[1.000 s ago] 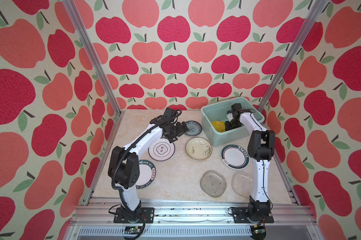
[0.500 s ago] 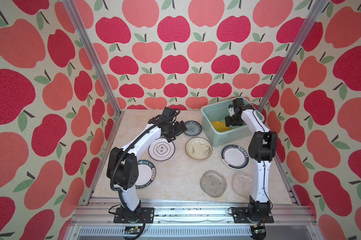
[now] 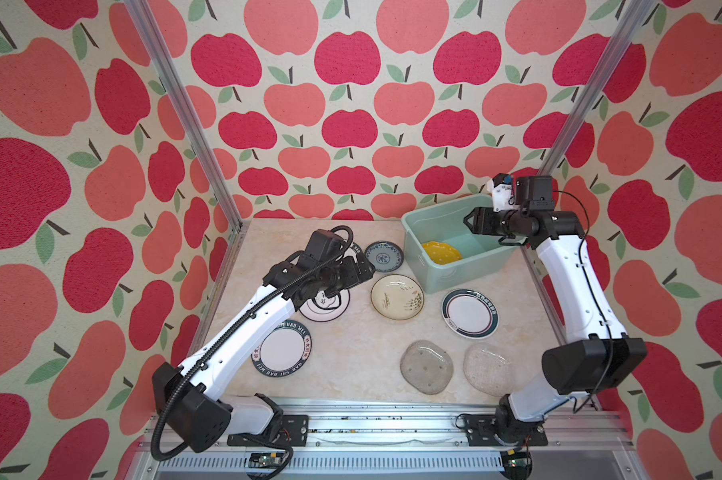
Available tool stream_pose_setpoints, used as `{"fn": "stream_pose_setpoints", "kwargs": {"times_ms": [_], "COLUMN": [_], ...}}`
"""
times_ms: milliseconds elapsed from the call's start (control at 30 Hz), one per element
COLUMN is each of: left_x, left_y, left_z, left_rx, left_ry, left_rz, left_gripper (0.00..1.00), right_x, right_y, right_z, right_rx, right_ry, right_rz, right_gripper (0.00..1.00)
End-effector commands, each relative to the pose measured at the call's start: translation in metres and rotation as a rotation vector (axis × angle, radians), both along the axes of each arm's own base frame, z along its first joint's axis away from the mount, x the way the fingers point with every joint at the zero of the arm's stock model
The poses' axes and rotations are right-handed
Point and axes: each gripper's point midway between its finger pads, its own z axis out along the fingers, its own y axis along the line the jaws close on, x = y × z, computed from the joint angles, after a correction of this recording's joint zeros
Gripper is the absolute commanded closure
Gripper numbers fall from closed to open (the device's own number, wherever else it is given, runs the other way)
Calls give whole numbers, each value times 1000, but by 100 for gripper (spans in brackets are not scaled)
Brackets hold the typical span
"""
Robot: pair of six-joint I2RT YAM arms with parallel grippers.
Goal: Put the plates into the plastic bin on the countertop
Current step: 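Open the right gripper and move it toward the green-red rimmed white plate, then push the green-red rimmed plate against the bin and grip its raised edge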
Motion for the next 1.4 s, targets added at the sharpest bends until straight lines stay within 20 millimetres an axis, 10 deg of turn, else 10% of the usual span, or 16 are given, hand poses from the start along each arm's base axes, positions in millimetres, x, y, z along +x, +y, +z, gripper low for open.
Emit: {"fn": "stream_pose_setpoints", "kwargs": {"times_ms": [0, 300, 600, 967, 1367], "left_x": [-20, -56, -41, -34, -25], "left_y": [8, -58, -128, -134, -128], "left_z": [-10, -17, -49, -53, -59], "left_rx": [10, -94, -177, -183, -186], "left_ry": [33, 74, 109, 124, 123], "left_rz": [-7, -150, -210, -208, -184], "left_gripper": [4, 3, 3, 3, 2], "right_x": [-45, -120, -146, -148, -145], "right_y": [14, -45, -98, -141, -133], "right_z": [-25, -99, -183, -234, -284], "right_rx": [138, 149, 231, 443, 581], "right_ry": [169, 362, 485, 534, 636], "right_rz": [64, -135, -373, -610, -619], "right_gripper": [36, 35, 35, 35, 35]}}
